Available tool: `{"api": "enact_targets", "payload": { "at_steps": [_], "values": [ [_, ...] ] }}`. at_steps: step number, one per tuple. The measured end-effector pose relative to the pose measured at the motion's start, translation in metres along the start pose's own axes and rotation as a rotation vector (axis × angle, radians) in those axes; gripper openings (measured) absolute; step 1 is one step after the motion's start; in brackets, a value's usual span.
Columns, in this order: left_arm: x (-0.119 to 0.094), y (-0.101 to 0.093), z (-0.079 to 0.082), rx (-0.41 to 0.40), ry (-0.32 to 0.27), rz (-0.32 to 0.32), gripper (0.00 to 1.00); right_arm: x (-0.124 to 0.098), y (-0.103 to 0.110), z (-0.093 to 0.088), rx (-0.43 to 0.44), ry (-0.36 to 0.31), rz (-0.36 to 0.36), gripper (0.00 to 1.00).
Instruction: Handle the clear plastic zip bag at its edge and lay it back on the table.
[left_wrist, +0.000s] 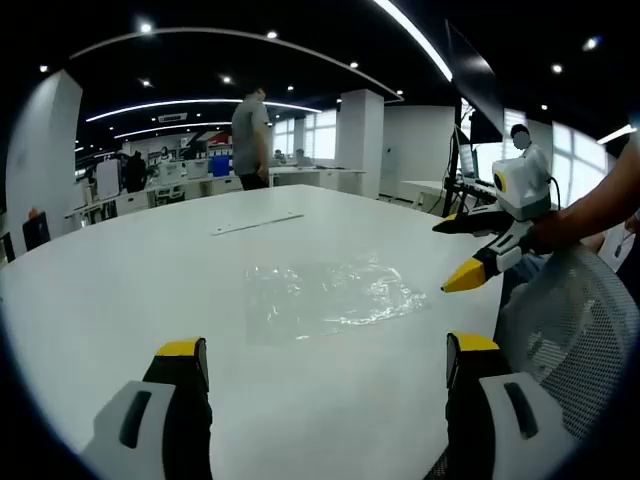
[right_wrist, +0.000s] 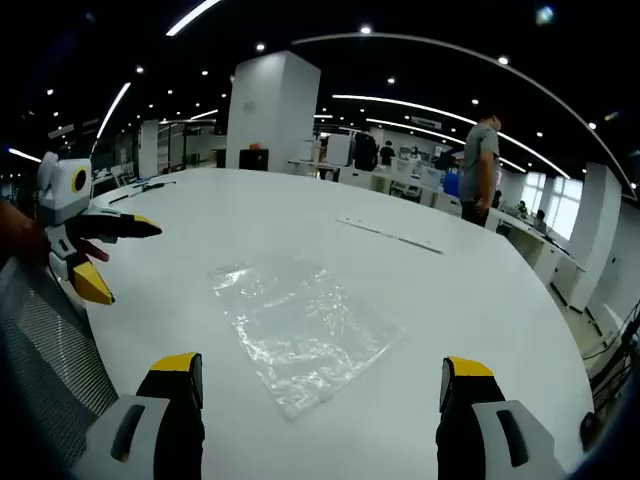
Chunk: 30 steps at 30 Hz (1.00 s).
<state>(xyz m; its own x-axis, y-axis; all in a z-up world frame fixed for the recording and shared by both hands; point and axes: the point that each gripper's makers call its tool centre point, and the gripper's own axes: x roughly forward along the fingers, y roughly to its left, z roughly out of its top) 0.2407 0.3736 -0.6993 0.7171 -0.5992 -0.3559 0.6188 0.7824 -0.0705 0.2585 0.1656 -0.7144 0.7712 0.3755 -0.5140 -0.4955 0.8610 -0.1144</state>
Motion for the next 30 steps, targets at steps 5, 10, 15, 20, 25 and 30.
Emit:
{"api": "enact_targets", "payload": {
  "at_steps": [5, 10, 15, 20, 25, 30],
  "values": [
    [-0.0012, 0.0008, 0.002, 0.01, -0.009, 0.009, 0.99, 0.0002, 0.0009, -0.001, -0.001, 0.005, 0.002, 1.0],
    [-0.0013, 0.0015, 0.0006, 0.006, -0.007, 0.009, 0.99, -0.0001, 0.0015, -0.0012, 0.0, 0.007, 0.003, 1.0],
    [-0.0018, -0.0007, 0.0032, 0.013, -0.01, 0.01, 0.99, -0.0007, 0.001, -0.0015, 0.0, 0.009, 0.001, 1.0],
    [-0.0019, -0.0009, 0.0036, 0.016, -0.012, 0.006, 0.99, -0.0002, -0.0006, -0.0052, 0.005, 0.022, -0.001, 1.0],
    [-0.0018, -0.0028, 0.0038, 0.022, -0.01, 0.001, 0.99, -0.0008, -0.0009, -0.0056, 0.003, 0.028, -0.003, 1.0],
    [-0.0018, -0.0003, 0.0026, 0.021, -0.009, 0.004, 0.99, 0.0008, 0.0007, -0.0082, 0.005, 0.041, 0.006, 0.98]
  ]
}}
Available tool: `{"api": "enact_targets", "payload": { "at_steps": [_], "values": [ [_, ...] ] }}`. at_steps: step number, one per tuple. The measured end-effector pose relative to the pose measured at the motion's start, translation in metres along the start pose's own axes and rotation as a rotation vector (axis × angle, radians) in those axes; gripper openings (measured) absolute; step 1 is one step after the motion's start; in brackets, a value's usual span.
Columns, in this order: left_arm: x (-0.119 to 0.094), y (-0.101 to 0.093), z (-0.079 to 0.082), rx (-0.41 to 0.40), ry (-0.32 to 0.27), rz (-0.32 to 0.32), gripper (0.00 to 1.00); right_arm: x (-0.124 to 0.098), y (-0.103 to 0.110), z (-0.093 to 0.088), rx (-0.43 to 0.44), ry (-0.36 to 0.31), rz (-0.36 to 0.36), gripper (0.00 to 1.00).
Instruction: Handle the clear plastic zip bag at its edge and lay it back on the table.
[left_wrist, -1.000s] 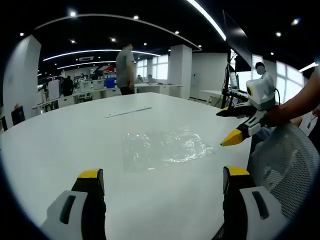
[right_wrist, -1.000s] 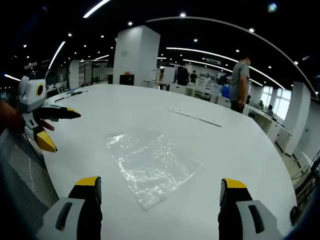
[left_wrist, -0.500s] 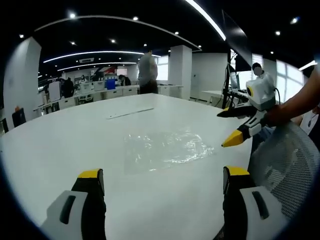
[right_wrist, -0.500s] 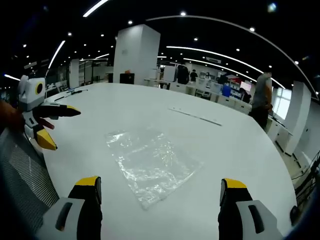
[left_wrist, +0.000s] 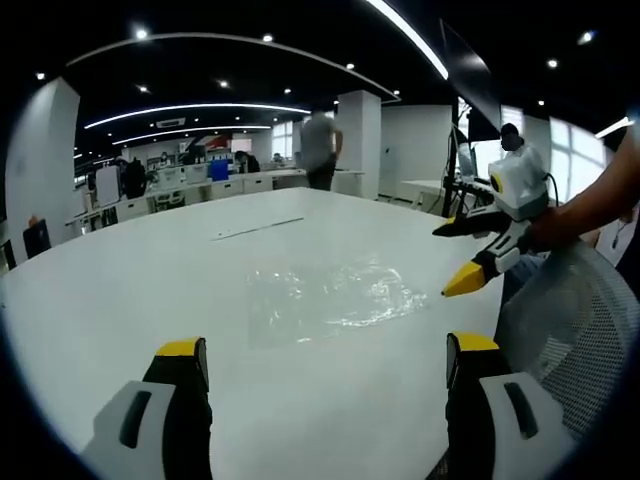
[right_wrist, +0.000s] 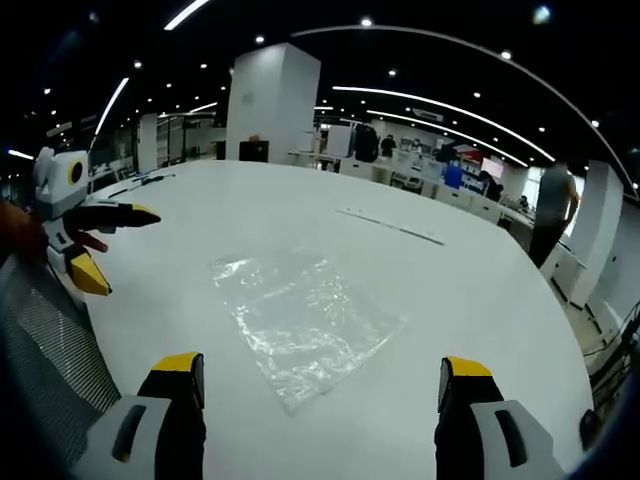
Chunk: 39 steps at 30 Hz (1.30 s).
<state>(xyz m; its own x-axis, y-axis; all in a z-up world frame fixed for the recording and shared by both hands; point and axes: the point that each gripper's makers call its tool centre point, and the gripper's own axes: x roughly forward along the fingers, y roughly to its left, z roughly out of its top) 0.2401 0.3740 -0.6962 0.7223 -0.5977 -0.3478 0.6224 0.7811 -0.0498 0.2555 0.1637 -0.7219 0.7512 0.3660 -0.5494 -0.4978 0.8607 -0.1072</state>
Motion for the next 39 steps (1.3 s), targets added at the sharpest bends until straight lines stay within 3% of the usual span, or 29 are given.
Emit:
{"api": "enact_targets", "payload": {
  "at_steps": [18, 39],
  "values": [
    [0.0, 0.0, 0.001, 0.006, -0.003, -0.005, 0.99, 0.0, -0.001, -0.007, 0.006, 0.035, -0.006, 0.89],
    [0.0, -0.004, 0.002, 0.012, 0.004, -0.015, 0.99, -0.003, -0.011, -0.011, -0.015, 0.063, -0.06, 0.86]
  ]
}}
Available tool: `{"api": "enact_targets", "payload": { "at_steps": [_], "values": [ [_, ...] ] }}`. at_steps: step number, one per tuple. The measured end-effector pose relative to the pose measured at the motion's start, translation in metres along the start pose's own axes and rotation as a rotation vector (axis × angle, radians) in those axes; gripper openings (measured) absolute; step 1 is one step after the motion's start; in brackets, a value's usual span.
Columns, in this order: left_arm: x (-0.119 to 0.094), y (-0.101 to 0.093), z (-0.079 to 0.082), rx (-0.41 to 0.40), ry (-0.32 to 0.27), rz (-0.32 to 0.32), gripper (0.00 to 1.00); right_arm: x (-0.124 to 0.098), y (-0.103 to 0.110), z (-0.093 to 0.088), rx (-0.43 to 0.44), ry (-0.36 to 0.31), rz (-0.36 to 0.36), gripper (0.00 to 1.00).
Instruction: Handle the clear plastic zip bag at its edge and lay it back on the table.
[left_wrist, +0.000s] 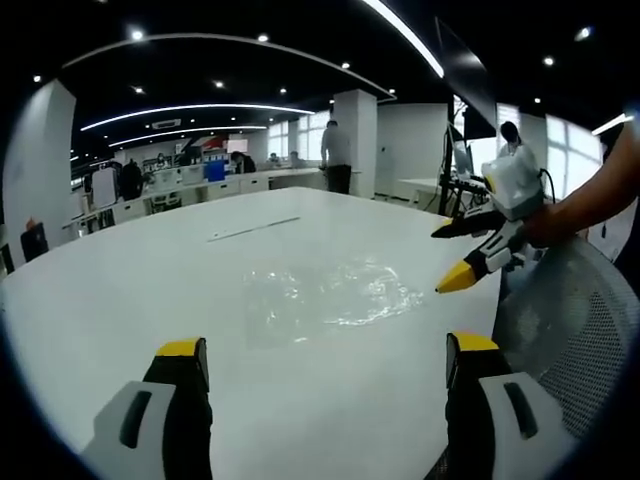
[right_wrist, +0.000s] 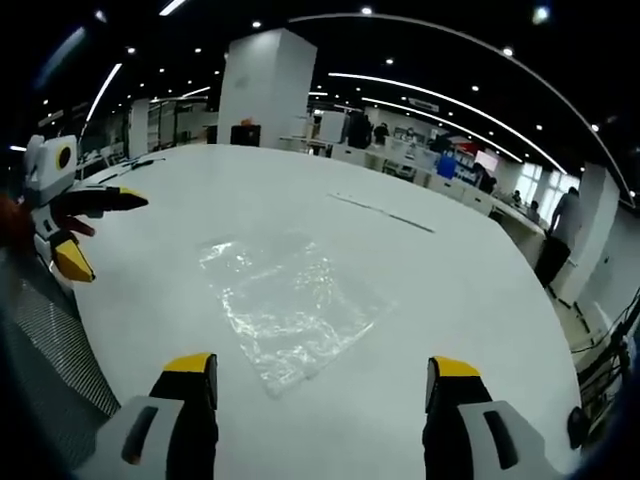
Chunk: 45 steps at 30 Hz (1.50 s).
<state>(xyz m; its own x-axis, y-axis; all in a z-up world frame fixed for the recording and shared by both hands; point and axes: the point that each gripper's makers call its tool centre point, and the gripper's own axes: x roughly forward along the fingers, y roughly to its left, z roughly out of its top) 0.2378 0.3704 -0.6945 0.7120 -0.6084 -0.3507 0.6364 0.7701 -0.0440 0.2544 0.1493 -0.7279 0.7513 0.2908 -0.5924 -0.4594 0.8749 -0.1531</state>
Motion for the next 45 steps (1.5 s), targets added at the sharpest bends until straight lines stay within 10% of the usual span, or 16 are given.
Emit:
{"api": "enact_targets", "payload": {
  "at_steps": [45],
  "values": [
    [0.002, -0.019, -0.001, 0.042, 0.026, -0.048, 0.94, 0.025, 0.013, -0.02, 0.29, 0.1, 0.034, 0.22]
  ]
}}
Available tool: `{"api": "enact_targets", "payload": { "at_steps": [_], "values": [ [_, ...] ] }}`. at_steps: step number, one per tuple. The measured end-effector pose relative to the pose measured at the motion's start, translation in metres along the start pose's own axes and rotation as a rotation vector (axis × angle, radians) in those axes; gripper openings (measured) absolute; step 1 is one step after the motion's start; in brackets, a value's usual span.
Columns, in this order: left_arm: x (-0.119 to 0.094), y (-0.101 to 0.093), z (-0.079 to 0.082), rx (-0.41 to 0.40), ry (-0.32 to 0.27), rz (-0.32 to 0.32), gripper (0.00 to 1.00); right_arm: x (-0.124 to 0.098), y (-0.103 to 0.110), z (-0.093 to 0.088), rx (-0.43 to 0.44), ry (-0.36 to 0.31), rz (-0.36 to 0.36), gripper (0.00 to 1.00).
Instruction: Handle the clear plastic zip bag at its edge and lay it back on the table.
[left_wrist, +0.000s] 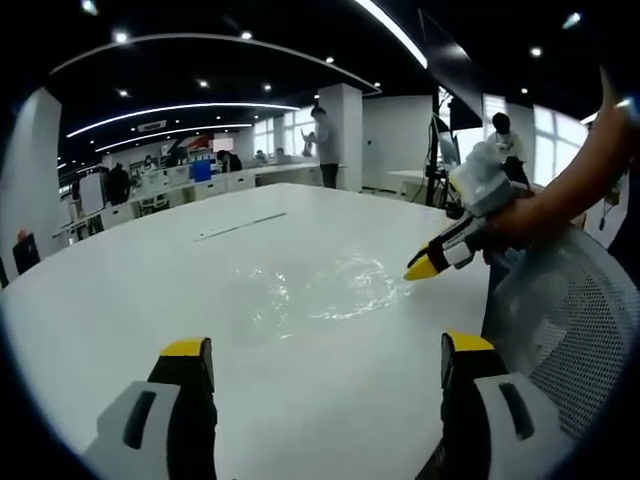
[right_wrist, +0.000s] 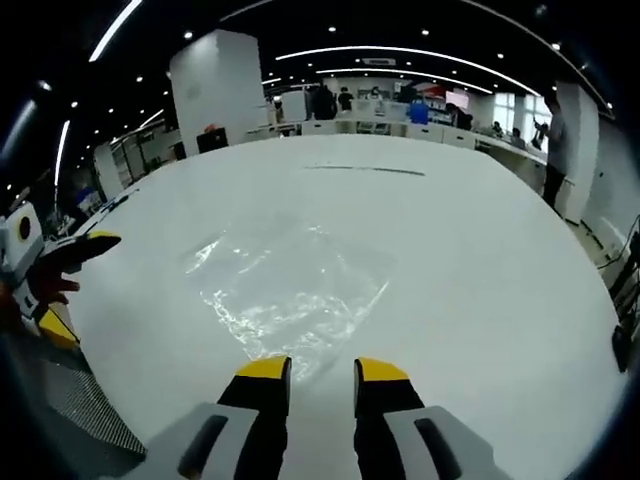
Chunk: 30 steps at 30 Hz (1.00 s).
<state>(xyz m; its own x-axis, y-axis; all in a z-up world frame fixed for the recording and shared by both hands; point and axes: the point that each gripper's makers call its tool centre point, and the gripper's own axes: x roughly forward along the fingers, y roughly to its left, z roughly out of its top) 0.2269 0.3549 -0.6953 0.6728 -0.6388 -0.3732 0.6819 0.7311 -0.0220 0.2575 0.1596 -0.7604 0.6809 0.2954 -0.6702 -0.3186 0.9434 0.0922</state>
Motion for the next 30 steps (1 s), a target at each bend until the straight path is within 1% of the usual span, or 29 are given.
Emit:
{"api": "enact_targets", "payload": {
  "at_steps": [4, 10, 12, 15, 16, 18, 19, 22, 25, 26, 28, 29, 30],
  "values": [
    [0.0, -0.001, 0.0, 0.0, 0.002, -0.001, 0.94, 0.006, 0.0, -0.004, 0.0, 0.013, -0.007, 0.19],
    [0.001, -0.003, -0.002, 0.007, 0.012, -0.013, 0.92, 0.012, 0.002, -0.008, 0.014, 0.039, -0.01, 0.11],
    [0.001, -0.005, -0.003, 0.012, 0.016, -0.02, 0.91, 0.012, 0.004, -0.01, 0.024, 0.054, -0.008, 0.07],
    [0.001, -0.008, -0.002, 0.018, 0.017, -0.029, 0.9, 0.013, 0.012, -0.011, 0.063, 0.058, 0.014, 0.06],
    [0.001, -0.009, -0.002, 0.02, 0.019, -0.03, 0.89, 0.013, 0.017, -0.011, 0.076, 0.064, 0.029, 0.07],
    [0.002, -0.01, -0.002, 0.022, 0.017, -0.034, 0.89, 0.012, 0.025, -0.01, 0.061, 0.062, 0.047, 0.07],
    [0.002, -0.01, -0.002, 0.023, 0.018, -0.035, 0.89, 0.012, 0.032, -0.009, 0.05, 0.054, 0.072, 0.07],
    [0.002, -0.01, -0.002, 0.022, 0.019, -0.036, 0.88, 0.014, 0.044, -0.011, 0.017, 0.058, 0.101, 0.07],
    [0.001, -0.01, -0.001, 0.022, 0.016, -0.034, 0.88, 0.016, 0.065, -0.011, -0.002, 0.056, 0.167, 0.08],
    [0.001, -0.009, -0.001, 0.022, 0.015, -0.034, 0.88, 0.018, 0.067, -0.011, -0.018, 0.056, 0.171, 0.08],
    [0.001, -0.008, 0.0, 0.02, 0.012, -0.031, 0.88, 0.02, 0.083, -0.011, -0.026, 0.054, 0.235, 0.09],
    [0.001, -0.008, 0.0, 0.021, 0.01, -0.029, 0.88, 0.019, 0.094, -0.01, 0.003, 0.061, 0.286, 0.09],
    [0.001, -0.007, 0.0, 0.021, 0.01, -0.028, 0.88, 0.017, 0.096, -0.009, 0.017, 0.058, 0.294, 0.1]
  ]
}}
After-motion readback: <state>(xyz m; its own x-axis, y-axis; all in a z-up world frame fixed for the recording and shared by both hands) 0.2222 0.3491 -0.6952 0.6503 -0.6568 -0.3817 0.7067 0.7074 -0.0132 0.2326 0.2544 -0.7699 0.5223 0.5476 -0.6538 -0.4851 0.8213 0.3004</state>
